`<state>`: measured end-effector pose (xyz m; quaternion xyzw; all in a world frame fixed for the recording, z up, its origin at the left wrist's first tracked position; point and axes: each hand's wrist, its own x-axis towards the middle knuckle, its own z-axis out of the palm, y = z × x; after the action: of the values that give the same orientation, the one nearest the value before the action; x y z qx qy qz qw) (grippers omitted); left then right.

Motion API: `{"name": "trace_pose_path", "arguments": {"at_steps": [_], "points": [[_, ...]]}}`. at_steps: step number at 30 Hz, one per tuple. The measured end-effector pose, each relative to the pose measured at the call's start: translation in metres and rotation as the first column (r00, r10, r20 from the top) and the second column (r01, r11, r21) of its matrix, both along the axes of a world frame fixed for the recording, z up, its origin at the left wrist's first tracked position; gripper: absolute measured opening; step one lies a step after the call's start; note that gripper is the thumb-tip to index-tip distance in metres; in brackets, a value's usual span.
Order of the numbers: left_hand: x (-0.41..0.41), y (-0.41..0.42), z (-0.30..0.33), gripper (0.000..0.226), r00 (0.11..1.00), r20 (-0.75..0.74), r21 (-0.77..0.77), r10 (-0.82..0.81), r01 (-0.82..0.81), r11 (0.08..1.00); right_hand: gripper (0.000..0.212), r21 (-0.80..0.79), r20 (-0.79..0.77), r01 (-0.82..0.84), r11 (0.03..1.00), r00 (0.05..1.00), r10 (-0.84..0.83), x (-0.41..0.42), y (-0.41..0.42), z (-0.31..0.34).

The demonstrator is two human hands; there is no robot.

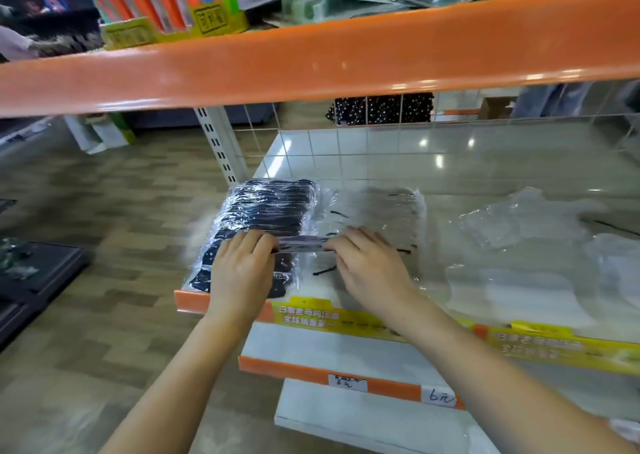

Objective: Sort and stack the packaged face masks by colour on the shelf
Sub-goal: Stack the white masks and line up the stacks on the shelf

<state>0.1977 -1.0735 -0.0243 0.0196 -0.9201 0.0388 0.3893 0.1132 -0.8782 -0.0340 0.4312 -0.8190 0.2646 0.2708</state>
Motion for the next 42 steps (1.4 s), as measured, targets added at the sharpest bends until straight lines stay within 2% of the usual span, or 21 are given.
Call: {"name": "trace_pose_path", "arguments": {"at_steps": [6, 9, 12, 16, 21, 25, 29, 35, 40, 42], "points": [[0.017, -0.043, -0.009, 0.019, 0.994, 0.096, 0.092, 0.055, -0.064, 0.994, 0.026, 0.087, 0.167, -0.166, 0.982, 0.974, 0.15, 0.016, -0.048, -0.02], [0.022, -0.062, -0.021, 0.014, 0.977, 0.183, 0.122, 0.11, -0.133, 0.984, 0.025, 0.143, 0.24, -0.203, 0.969, 0.957, 0.165, 0.021, -0.068, -0.029], [0.027, -0.077, -0.033, 0.033, 0.949, 0.281, 0.127, 0.144, -0.186, 0.974, 0.023, 0.186, 0.315, -0.231, 0.955, 0.935, 0.165, 0.024, -0.082, -0.039], [0.031, -0.087, -0.046, 0.035, 0.91, 0.395, 0.127, 0.127, -0.191, 0.973, 0.025, 0.238, 0.382, -0.241, 0.941, 0.914, 0.138, 0.028, -0.092, -0.047], [0.034, -0.089, -0.053, 0.021, 0.85, 0.503, 0.145, 0.157, -0.261, 0.954, 0.028, 0.303, 0.388, -0.222, 0.927, 0.917, 0.093, 0.03, -0.099, -0.055], [0.037, -0.088, -0.05, 0.012, 0.827, 0.532, 0.153, 0.182, -0.305, 0.94, 0.028, 0.312, 0.372, -0.193, 0.93, 0.926, 0.068, 0.034, -0.108, -0.059], [0.039, -0.074, -0.04, 0.036, 0.748, 0.618, 0.179, 0.241, -0.433, 0.884, 0.026, 0.288, 0.313, -0.18, 0.941, 0.946, 0.085, 0.038, -0.11, -0.062], [0.034, -0.068, -0.046, 0.059, 0.643, 0.734, 0.122, 0.216, -0.439, 0.89, 0.041, 0.31, 0.304, -0.115, 0.944, 0.953, 0.017, 0.044, -0.103, -0.065], [0.033, -0.066, -0.053, 0.061, 0.682, 0.713, 0.182, 0.163, -0.404, 0.896, 0.045, 0.378, 0.314, -0.121, 0.918, 0.949, -0.004, 0.045, -0.1, -0.062], [0.033, -0.066, -0.054, 0.055, 0.679, 0.711, 0.163, 0.183, -0.413, 0.896, 0.046, 0.373, 0.31, -0.13, 0.919, 0.951, 0.008, 0.044, -0.099, -0.06]]}}
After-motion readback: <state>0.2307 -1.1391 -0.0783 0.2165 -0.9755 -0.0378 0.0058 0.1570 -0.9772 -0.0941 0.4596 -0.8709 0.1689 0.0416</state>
